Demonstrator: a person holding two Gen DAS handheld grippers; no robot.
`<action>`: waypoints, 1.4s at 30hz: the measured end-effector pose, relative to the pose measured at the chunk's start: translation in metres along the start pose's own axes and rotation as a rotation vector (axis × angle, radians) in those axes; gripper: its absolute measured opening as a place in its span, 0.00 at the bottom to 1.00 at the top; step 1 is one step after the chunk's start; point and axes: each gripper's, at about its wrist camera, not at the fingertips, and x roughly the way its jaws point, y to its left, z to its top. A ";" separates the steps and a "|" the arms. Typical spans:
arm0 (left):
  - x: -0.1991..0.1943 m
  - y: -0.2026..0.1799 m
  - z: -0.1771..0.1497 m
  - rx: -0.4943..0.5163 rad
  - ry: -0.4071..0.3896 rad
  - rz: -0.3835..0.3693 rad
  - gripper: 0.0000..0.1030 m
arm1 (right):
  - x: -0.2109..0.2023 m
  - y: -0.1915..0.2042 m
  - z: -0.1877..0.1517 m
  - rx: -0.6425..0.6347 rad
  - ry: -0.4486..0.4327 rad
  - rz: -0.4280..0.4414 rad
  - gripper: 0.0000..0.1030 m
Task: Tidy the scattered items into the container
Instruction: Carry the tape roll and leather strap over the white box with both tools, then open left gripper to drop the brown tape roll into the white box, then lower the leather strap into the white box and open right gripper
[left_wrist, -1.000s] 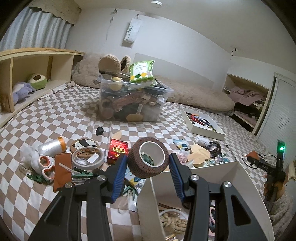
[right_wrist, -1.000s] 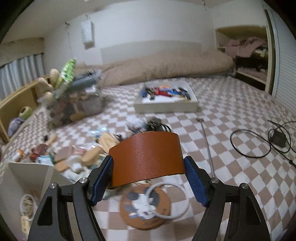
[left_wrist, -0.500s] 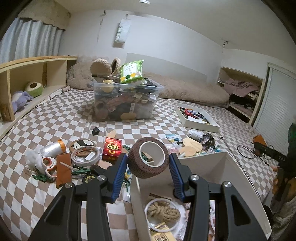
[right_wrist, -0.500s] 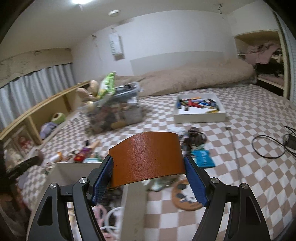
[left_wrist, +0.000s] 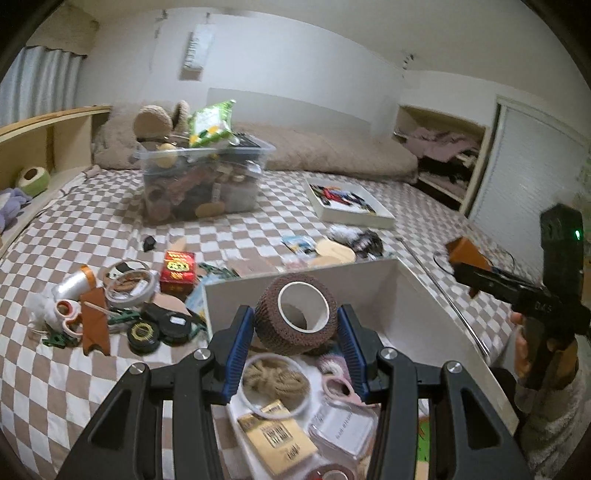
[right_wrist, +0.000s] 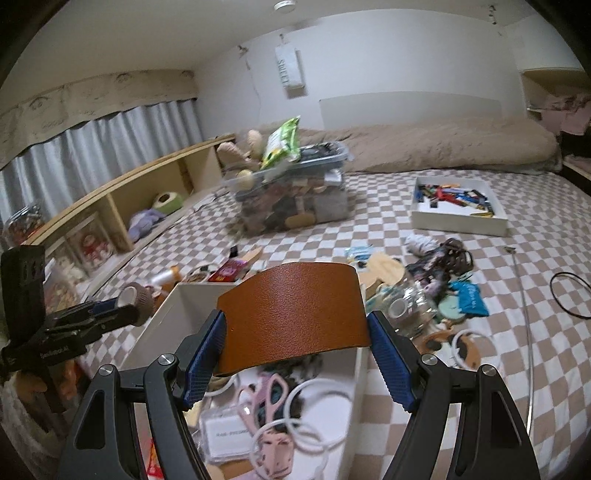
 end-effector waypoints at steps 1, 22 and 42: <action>0.000 -0.003 -0.002 0.005 0.011 -0.008 0.45 | 0.000 0.001 -0.002 -0.001 0.006 0.005 0.75; 0.009 -0.098 -0.046 0.147 0.311 -0.267 0.45 | -0.001 0.017 -0.014 0.007 0.050 0.071 0.75; 0.014 -0.090 -0.045 0.092 0.332 -0.243 0.91 | -0.001 0.021 -0.011 0.011 0.063 0.105 0.75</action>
